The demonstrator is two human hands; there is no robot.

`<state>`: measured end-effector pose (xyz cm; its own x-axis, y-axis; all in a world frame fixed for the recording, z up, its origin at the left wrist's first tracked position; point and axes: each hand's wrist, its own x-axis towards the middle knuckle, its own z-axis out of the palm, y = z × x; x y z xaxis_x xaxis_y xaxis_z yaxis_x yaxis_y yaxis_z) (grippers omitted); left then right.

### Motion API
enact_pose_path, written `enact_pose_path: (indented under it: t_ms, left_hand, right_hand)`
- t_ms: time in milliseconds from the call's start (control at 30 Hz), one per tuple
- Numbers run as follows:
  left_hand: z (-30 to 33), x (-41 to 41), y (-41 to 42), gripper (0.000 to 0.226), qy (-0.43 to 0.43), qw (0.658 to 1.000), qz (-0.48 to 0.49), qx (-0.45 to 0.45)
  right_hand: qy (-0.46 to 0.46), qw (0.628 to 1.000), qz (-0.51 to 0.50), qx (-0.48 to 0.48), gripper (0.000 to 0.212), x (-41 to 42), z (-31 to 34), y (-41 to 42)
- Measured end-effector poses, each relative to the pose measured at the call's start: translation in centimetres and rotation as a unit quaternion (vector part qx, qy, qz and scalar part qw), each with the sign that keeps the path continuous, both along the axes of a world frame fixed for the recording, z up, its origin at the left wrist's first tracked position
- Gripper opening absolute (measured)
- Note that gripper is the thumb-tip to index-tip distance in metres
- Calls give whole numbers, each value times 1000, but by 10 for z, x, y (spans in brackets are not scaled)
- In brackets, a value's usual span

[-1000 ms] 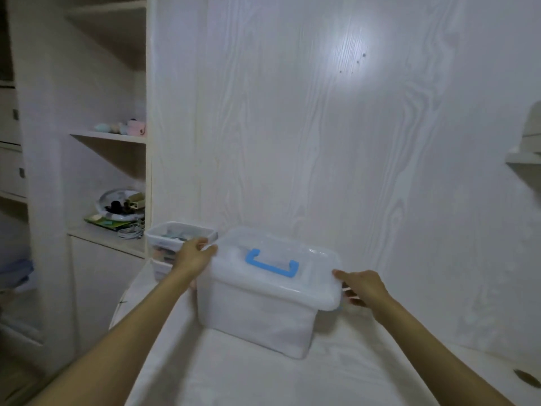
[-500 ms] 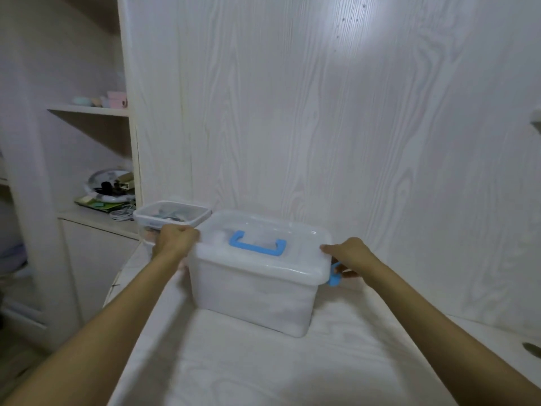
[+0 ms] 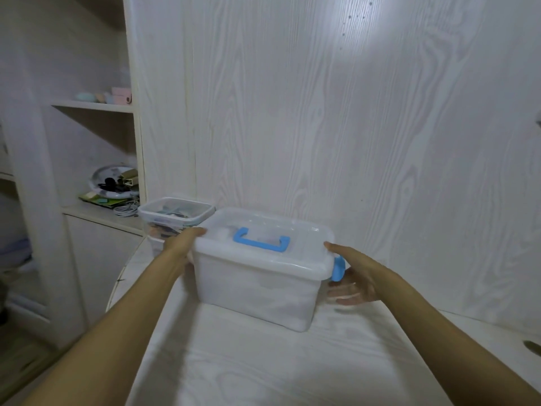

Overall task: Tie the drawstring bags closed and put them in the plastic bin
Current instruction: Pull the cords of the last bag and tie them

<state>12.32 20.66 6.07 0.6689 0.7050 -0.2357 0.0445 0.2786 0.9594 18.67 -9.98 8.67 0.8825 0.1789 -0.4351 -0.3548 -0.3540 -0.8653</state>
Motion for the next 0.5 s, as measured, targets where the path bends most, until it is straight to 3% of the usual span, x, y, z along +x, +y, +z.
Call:
enact_pose_path:
  t_ms: [67, 167, 267, 367, 500]
  left_hand:
    - [0, 1, 0, 64, -4, 1000, -16, -1]
    - [1, 5, -2, 60, -18, 998, 19, 56]
    - [1, 4, -5, 46, -18, 989, 58, 136]
    - [-2, 3, -6, 43, -17, 985, 68, 159]
    - [-1, 5, -3, 41, -14, 982, 69, 175]
  right_hand:
    - [4, 1000, 15, 11, 66, -5, 5, 5]
    - [-97, 993, -10, -63, 48, -5, 12, 19]
    - [-156, 979, 21, -132, 44, -5, 13, 29]
    - [-179, 971, 42, -150, 42, -7, 6, 32]
    - [-255, 934, 23, -250, 35, -4, -3, 38]
